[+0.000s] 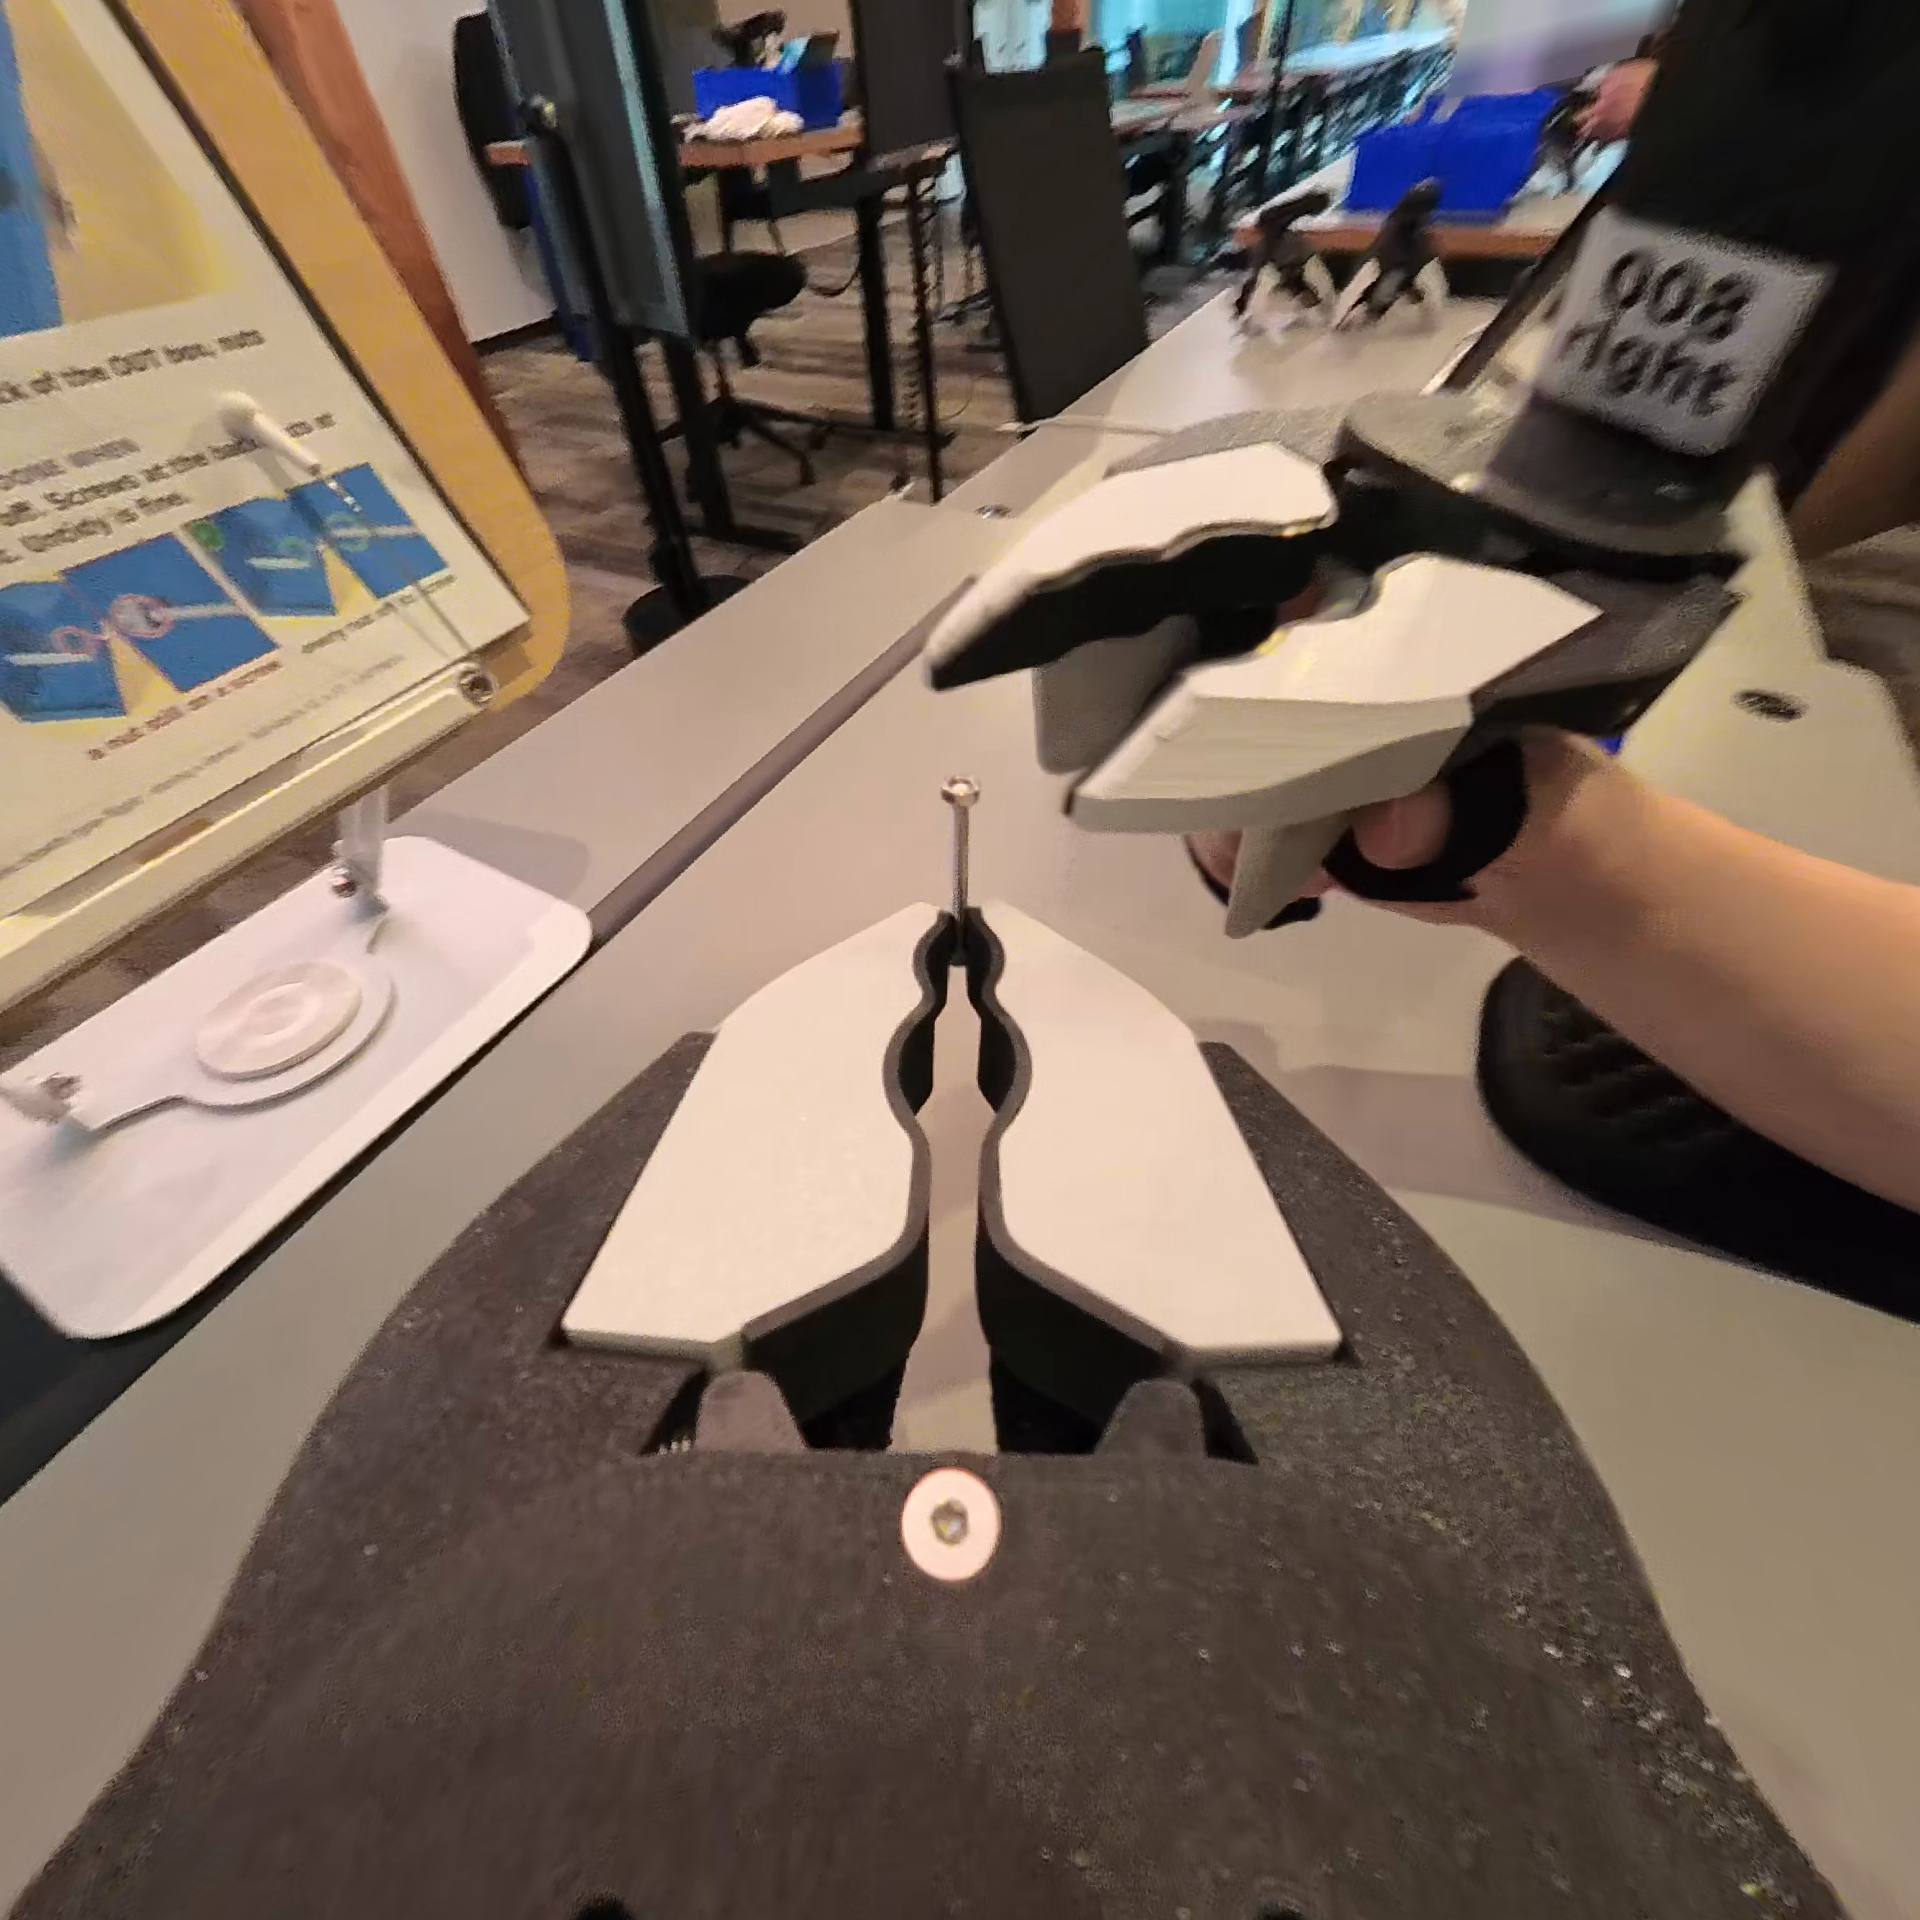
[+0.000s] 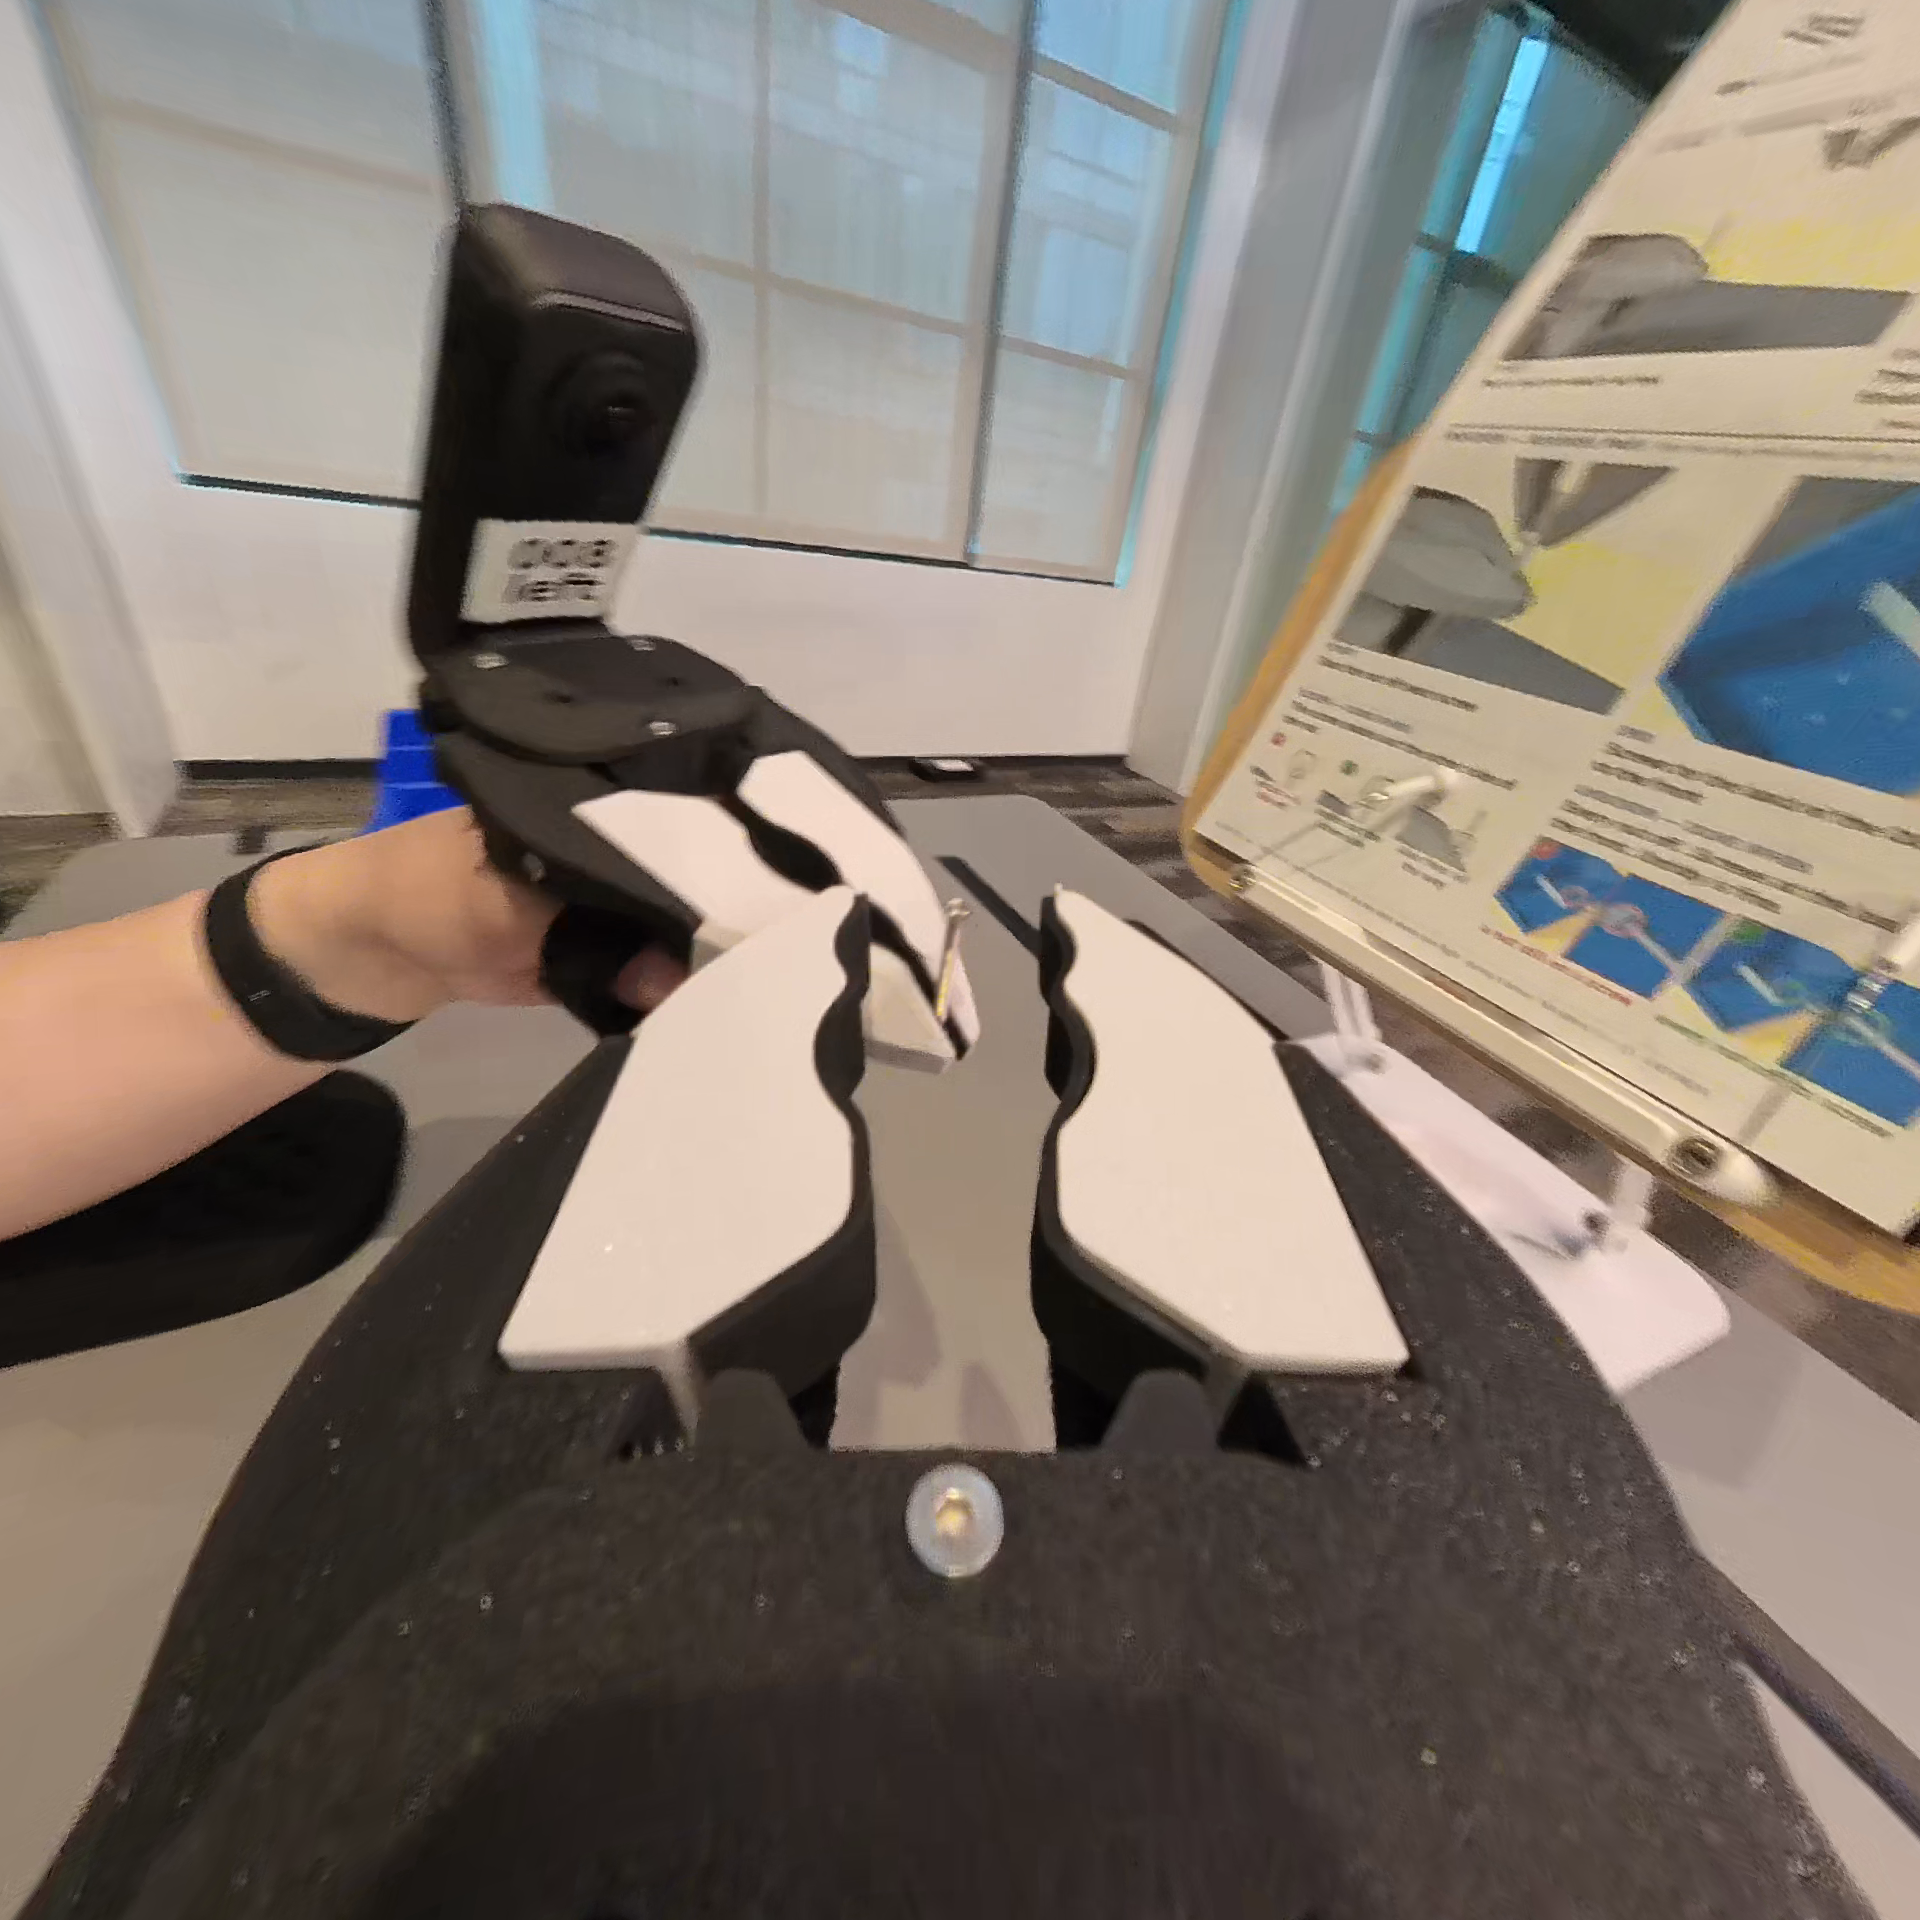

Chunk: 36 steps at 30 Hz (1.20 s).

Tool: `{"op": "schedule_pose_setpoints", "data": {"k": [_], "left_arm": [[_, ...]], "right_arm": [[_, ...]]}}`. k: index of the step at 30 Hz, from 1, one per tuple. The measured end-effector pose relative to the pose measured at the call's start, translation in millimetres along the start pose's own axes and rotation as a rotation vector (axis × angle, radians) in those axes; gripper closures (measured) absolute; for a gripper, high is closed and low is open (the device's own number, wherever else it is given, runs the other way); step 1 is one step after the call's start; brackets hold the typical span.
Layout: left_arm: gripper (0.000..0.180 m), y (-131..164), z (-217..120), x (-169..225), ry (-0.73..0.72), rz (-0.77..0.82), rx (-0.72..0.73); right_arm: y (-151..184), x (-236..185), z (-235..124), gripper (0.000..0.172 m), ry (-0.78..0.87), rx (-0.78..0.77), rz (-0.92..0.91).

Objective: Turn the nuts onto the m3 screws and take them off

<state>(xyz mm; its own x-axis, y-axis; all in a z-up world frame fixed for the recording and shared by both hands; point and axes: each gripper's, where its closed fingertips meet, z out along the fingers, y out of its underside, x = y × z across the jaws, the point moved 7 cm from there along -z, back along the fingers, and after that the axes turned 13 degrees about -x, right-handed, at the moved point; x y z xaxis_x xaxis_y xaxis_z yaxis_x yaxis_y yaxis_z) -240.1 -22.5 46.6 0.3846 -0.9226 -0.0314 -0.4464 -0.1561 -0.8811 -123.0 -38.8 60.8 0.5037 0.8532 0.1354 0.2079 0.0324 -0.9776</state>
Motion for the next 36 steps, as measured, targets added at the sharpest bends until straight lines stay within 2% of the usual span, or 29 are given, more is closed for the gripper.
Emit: {"op": "schedule_pose_setpoints", "data": {"k": [1, 6, 22, 30, 36], "left_arm": [[0.178, -1, -2, 1, 0.036, -0.007, 0.016], [0.178, -5, -9, 8, 0.165, 0.013, 0.071], [0.178, -7, -12, 9, 0.138, 0.031, 0.074], [0.178, -7, -9, 13, 0.151, 0.043, 0.061], [0.178, -6, -10, 11, 0.138, 0.043, 0.059]], "right_arm": [[0, -2, -2, 0.142, -0.051, 0.011, -0.008], [-4, -4, -9, 0.141, -0.102, 0.076, -0.036], [-6, -16, -7, 0.151, -0.136, 0.05, -0.105], [-7, -15, -5, 0.146, -0.093, 0.06, -0.107], [-7, -14, -8, 0.151, -0.115, 0.053, -0.111]]}}
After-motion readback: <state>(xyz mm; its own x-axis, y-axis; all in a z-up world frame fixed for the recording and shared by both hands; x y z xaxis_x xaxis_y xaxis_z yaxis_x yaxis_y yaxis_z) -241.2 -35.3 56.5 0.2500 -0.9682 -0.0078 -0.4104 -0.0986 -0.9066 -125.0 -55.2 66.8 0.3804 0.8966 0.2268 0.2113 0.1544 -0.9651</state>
